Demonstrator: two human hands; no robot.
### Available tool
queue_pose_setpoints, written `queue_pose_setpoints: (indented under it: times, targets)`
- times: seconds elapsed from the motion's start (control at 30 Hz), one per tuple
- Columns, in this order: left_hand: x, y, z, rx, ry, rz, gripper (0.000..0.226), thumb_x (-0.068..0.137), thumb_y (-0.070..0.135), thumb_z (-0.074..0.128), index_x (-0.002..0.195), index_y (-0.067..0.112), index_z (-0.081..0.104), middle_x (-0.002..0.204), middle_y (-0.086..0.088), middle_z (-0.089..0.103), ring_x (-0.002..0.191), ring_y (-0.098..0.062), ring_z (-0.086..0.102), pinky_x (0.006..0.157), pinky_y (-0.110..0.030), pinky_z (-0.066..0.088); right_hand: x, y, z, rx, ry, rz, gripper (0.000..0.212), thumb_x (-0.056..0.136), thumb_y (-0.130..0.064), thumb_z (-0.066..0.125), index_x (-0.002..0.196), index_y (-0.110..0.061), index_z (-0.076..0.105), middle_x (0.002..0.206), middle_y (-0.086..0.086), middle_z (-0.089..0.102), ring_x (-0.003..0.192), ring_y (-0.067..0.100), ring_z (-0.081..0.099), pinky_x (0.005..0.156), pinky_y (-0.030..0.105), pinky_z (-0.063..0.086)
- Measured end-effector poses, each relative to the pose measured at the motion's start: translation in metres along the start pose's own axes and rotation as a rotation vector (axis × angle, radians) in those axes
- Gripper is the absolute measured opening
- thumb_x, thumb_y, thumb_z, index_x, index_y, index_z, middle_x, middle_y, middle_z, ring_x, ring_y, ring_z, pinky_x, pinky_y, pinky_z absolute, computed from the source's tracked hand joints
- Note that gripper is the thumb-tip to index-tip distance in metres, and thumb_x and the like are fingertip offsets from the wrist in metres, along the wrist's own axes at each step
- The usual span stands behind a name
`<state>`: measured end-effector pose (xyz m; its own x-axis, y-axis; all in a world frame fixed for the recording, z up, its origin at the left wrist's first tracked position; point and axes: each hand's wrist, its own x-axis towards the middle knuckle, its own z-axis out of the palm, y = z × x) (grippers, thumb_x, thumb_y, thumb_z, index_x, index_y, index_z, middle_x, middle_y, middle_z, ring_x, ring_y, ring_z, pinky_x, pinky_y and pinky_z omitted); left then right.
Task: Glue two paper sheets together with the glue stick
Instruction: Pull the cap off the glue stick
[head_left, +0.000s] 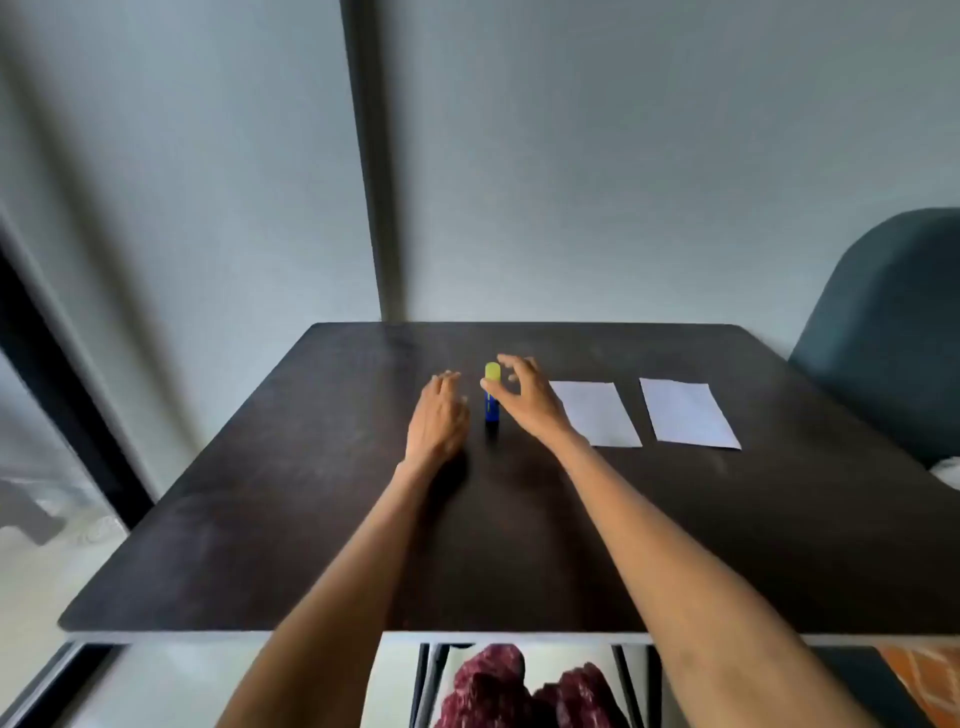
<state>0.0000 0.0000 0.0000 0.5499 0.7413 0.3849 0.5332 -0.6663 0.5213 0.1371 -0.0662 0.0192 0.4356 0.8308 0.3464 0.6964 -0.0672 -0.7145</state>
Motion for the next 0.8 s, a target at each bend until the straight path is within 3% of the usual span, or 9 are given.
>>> queue_pose_setpoints:
  times: [0.1,0.23,0.33,0.43,0.53,0.67,0.73,0.8]
  targets:
    - [0.005,0.000,0.009,-0.186,-0.033,-0.005,0.042,0.092,0.009,0.045,0.134,0.006,0.043,0.138,-0.014,0.045,0.129,-0.030,0.041,0.105,-0.033,0.033,0.008,-0.008,0.008,-0.018,0.079,-0.038,0.028,0.084,-0.040,0.063,0.104,-0.021,0.063,0.106,-0.003,0.056,0.084,0.015,0.063,0.065,0.024,0.040]
    - [0.015,0.007,0.017,-0.472,0.051,-0.045,0.021,0.087,0.015,0.057,0.108,0.014,0.057,0.104,-0.003,0.065,0.099,-0.018,0.060,0.084,-0.027,0.045,0.018,-0.010,0.016,0.061,0.113,-0.073,0.025,0.082,-0.037,0.067,0.097,-0.017,0.069,0.091,-0.005,0.057,0.077,0.008,0.058,0.059,0.003,0.039]
    - [0.021,0.003,0.018,-0.607,0.176,-0.159,0.006,0.083,0.016,0.064,0.086,0.016,0.058,0.071,0.002,0.064,0.065,-0.013,0.061,0.064,-0.027,0.048,0.027,-0.013,0.021,0.077,0.107,-0.079,0.029,0.079,-0.037,0.071,0.099,-0.016,0.071,0.094,0.000,0.066,0.082,0.011,0.061,0.063,0.006,0.041]
    - [0.027,-0.004,0.017,-0.669,0.209,-0.187,0.005,0.083,0.013,0.065,0.079,0.011,0.062,0.063,-0.003,0.066,0.051,-0.002,0.059,0.055,-0.017,0.048,0.037,-0.019,0.022,0.110,0.065,-0.074,0.028,0.077,-0.032,0.073,0.097,-0.013,0.073,0.094,0.002,0.068,0.081,0.010,0.062,0.065,0.012,0.044]
    - [0.030,-0.013,0.017,-0.722,0.164,-0.152,0.011,0.084,0.015,0.064,0.080,0.006,0.066,0.066,-0.007,0.069,0.052,0.000,0.059,0.057,-0.013,0.047,0.047,-0.019,0.020,0.102,-0.032,-0.094,0.020,0.079,-0.028,0.072,0.093,-0.014,0.074,0.088,0.003,0.065,0.080,0.013,0.060,0.065,0.011,0.043]
    - [0.036,-0.022,0.012,-0.849,0.043,-0.136,0.006,0.085,0.015,0.068,0.085,0.010,0.070,0.065,-0.002,0.069,0.064,-0.015,0.062,0.069,-0.034,0.053,0.056,-0.017,0.018,0.213,-0.191,-0.063,0.018,0.081,-0.023,0.070,0.094,-0.011,0.073,0.086,0.001,0.059,0.077,0.009,0.058,0.061,0.005,0.043]
    - [0.037,-0.026,0.009,-0.901,-0.013,-0.123,0.007,0.087,0.013,0.065,0.088,0.011,0.071,0.065,0.008,0.071,0.065,-0.015,0.064,0.066,-0.029,0.053,0.060,-0.016,0.017,0.292,-0.243,-0.027,0.016,0.083,-0.022,0.068,0.095,-0.011,0.072,0.089,0.002,0.060,0.077,0.007,0.058,0.063,0.009,0.047]
    - [0.038,-0.029,0.008,-0.956,-0.089,-0.135,0.017,0.089,0.009,0.061,0.101,0.000,0.069,0.071,0.012,0.074,0.064,-0.009,0.066,0.063,-0.022,0.055,0.067,-0.018,0.011,0.459,-0.298,0.028,0.012,0.087,-0.021,0.063,0.093,-0.015,0.072,0.090,-0.002,0.064,0.073,0.003,0.059,0.066,0.013,0.049]
